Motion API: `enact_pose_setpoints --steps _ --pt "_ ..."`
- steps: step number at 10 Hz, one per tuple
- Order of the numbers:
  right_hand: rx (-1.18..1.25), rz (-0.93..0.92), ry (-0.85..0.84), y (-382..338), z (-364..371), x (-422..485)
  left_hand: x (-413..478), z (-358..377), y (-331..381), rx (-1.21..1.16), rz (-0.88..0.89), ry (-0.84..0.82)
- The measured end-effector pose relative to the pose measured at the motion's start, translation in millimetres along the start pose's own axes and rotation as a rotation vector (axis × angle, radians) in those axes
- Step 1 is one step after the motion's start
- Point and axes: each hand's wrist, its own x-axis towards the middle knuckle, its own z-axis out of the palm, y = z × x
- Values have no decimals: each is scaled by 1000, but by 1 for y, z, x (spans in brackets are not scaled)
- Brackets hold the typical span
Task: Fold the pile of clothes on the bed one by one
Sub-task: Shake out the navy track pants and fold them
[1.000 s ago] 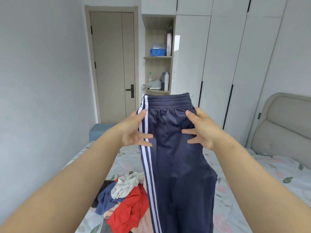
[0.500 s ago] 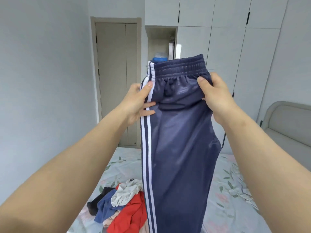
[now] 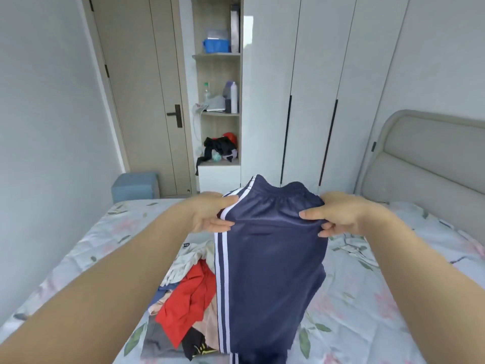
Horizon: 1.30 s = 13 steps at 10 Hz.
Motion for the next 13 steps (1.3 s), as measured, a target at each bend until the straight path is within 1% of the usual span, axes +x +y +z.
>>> enact_pose_setpoints --steps 1,2,3,4,5,6,7,8,9,10,11,12,13 --pt "96 213 -50 48 11 6 22 24 -38 -28 -193 -81" --pt "320 440 -82 103 23 15 49 50 -76 -142 -389 -98" --pt "712 582 -7 146 32 26 68 81 -101 -301 -458 -61" --pt "1049 480 268 166 33 43 89 119 -98 -477 -400 -3" --pt "1274 236 455 163 10 75 108 156 -62 -576 -174 -46" --pt "1523 0 532 139 -31 97 124 177 -2 -700 43 -51" --pt "1606 -316 486 77 -91 92 127 182 66 -819 221 -114" --pt "1682 -523 450 37 -130 71 108 182 115 -924 356 -190" --pt "1644 -689 383 20 -142 46 85 182 143 -961 473 -267" --pt "1633 -771 346 7 -144 18 67 176 150 -981 537 -276" --pt "1558 -801 333 4 -131 -14 46 169 138 -944 585 -309" --pt "1482 -792 366 11 -107 -49 18 159 111 -895 596 -326" --pt "1441 -767 418 26 -75 -81 -9 145 78 -846 583 -297"
